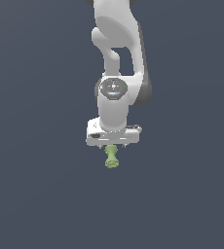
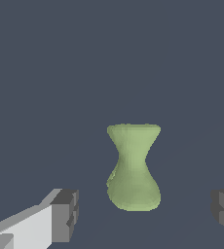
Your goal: Pick up the object and move it to a goal position.
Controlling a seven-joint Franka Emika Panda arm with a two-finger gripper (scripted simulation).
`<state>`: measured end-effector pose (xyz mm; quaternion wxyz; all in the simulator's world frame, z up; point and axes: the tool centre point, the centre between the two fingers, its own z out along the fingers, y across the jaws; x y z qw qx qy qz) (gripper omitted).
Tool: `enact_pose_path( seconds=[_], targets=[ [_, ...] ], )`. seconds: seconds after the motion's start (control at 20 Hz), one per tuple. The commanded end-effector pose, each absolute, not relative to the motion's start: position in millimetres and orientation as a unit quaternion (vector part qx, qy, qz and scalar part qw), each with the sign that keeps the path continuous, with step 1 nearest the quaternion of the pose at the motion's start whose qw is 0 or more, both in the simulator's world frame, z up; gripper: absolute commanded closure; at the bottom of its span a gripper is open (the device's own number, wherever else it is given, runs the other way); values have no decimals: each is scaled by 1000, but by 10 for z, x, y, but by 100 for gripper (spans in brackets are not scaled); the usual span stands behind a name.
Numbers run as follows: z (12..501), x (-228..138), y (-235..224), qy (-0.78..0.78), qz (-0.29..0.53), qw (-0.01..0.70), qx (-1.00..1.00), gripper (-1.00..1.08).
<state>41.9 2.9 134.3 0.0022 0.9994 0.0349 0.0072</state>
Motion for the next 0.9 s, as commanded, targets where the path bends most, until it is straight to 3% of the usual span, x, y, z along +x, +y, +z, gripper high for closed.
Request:
enact_pose_path(
  seconds=[0.0,0.85],
  targets=[
    [1235,451,6,34,4,1,999,-92],
    [814,466,-20,33,0,0,999,-92]
  ],
)
